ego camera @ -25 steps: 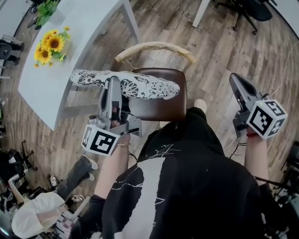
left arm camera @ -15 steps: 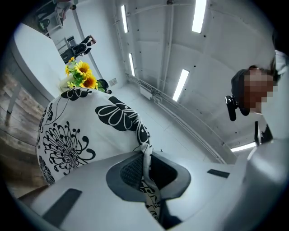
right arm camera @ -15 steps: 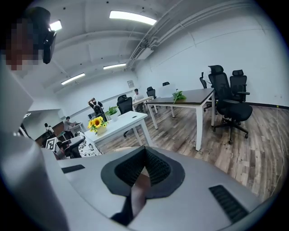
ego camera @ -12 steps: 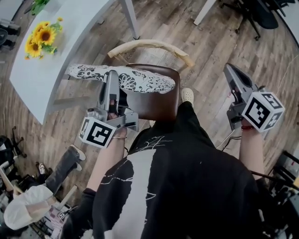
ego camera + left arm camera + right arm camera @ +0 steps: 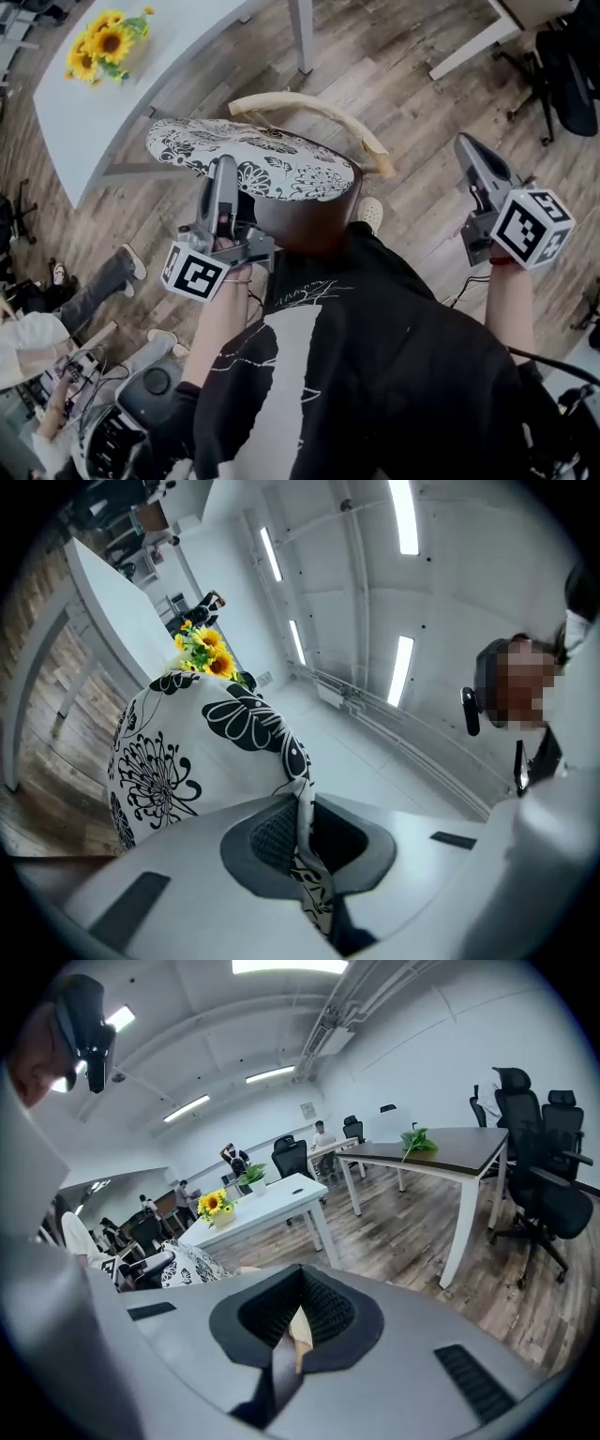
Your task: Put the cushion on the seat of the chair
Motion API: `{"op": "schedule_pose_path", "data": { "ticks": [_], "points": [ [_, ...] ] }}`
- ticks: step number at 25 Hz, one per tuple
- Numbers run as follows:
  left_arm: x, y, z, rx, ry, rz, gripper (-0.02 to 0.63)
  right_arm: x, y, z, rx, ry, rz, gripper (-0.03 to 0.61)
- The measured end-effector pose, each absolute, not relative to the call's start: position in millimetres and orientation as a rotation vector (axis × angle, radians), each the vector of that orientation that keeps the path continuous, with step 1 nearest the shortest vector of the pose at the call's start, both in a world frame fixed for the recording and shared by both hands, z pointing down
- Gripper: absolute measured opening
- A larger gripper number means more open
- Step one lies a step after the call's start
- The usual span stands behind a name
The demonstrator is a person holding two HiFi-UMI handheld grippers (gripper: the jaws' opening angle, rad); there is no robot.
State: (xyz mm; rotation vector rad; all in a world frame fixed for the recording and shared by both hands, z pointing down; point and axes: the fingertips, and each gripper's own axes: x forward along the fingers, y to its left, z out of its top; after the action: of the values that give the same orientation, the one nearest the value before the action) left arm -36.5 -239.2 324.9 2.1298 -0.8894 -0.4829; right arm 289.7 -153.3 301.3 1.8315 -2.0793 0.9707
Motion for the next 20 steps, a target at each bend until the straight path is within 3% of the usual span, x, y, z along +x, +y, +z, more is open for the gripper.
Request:
{"op": "schedule_pose_path", "data": {
  "ticks": [20],
  "points": [
    [-35,-246,359,1.910,-1.294,-0.738,0.021,350,-201,323,1.560,-2.228,0.925,0.015]
  ]
}}
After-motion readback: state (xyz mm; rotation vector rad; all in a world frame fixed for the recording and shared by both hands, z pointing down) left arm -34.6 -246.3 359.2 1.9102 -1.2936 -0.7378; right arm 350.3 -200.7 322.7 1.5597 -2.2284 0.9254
